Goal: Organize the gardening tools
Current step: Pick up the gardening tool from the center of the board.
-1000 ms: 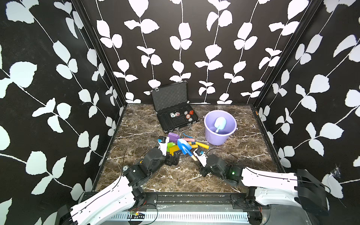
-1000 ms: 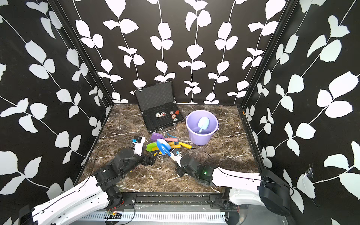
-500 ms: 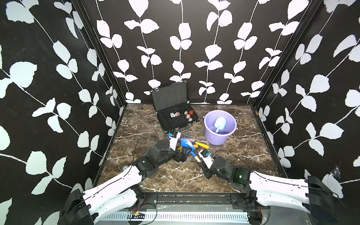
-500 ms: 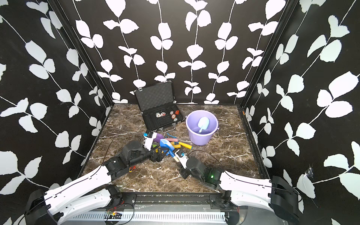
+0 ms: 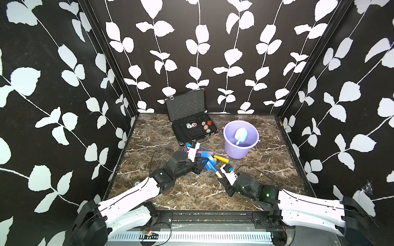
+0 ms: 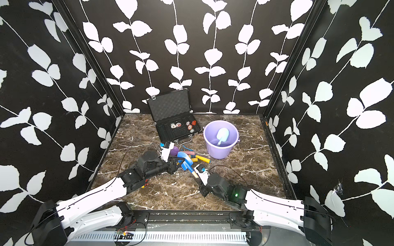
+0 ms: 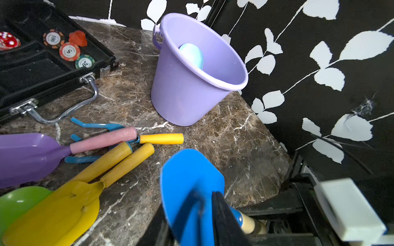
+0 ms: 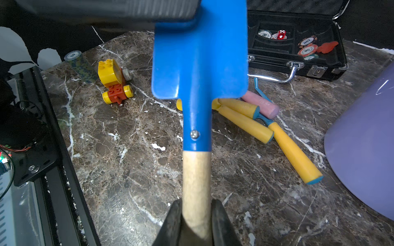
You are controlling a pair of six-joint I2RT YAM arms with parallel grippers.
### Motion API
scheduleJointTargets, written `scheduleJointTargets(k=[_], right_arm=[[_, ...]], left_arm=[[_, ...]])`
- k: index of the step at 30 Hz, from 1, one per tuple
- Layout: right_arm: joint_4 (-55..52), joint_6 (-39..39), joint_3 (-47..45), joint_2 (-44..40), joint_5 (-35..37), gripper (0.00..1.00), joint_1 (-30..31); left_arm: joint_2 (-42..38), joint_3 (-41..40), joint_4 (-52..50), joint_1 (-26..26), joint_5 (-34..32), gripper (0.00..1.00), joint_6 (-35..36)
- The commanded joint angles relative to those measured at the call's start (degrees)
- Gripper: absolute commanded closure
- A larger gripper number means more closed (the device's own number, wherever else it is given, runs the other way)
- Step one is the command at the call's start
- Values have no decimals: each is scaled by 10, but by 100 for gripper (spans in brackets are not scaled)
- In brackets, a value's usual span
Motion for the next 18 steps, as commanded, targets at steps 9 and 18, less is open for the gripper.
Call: scheduleJointTargets(k=[9,18], right_arm=[[6,14,-3,-2,40,87,1],[-65,64,-5,-54,153,27,1]], left_arm=[[19,23,35,4,16,100,15],[19,46,81,4,0,100,88]])
